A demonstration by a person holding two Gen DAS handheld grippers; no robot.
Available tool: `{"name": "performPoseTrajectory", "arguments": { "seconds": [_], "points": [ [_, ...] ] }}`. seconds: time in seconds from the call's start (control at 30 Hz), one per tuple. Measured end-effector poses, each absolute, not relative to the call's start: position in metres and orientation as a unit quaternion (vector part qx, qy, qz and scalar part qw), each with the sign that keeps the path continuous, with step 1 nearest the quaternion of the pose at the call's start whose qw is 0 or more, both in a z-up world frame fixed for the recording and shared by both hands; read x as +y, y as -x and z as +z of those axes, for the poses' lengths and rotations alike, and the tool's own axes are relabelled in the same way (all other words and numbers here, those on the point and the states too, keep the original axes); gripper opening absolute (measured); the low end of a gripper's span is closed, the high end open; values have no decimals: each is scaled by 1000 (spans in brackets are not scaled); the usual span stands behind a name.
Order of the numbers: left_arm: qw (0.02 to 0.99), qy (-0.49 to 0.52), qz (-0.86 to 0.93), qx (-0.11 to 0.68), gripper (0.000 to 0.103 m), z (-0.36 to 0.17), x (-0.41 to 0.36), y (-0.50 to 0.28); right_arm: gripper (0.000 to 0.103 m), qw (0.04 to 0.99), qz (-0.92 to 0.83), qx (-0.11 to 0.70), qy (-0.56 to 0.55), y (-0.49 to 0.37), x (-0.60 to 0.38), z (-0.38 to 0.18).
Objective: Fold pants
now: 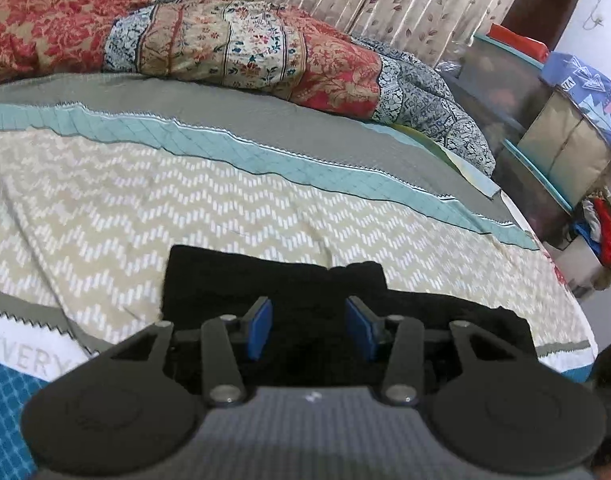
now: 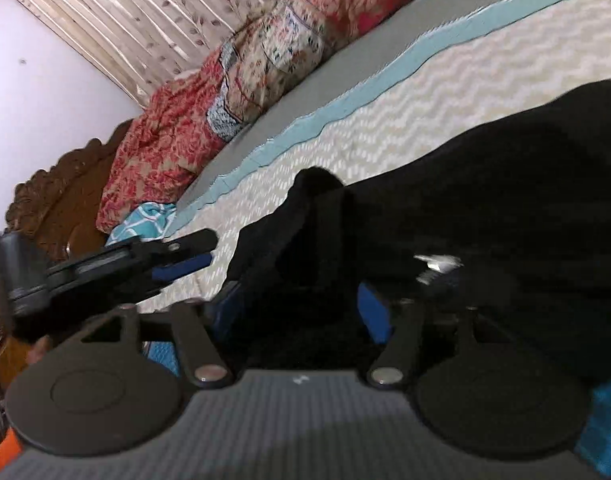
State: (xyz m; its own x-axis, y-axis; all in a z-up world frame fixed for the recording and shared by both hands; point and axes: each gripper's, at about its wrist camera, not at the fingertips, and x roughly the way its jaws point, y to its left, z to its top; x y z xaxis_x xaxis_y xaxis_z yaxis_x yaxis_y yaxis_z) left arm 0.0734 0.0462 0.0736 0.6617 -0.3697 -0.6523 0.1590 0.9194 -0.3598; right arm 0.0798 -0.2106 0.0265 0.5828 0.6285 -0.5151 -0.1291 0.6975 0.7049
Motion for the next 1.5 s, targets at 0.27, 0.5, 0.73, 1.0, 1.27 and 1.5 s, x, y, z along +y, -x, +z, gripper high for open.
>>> {"name": "performPoseTrajectory", "arguments": {
  "seconds": [0.27, 0.5, 0.73, 1.0, 1.27, 1.5],
  "points": [
    [894, 149, -157, 391, 41, 63, 53, -73, 85, 836, 178, 447, -264, -109, -199, 5],
    [894, 156, -186, 376, 40, 69, 46, -71, 20, 790, 200, 453, -363, -85, -219, 21],
    [874, 88, -210, 430, 41, 36, -7, -79, 24, 778, 132, 490, -369, -74, -231, -17],
    [880, 50, -175, 439, 40, 39, -17, -72, 55, 824, 164, 397, -368, -43, -276, 33],
    [888, 94, -217, 395, 43, 100, -33, -72, 80, 882, -65, 285, -368, 7, -413, 21],
    [865, 38, -281, 413, 58, 112, -112, -76, 53, 861, -18, 332, -385, 0, -408, -13]
  ]
}}
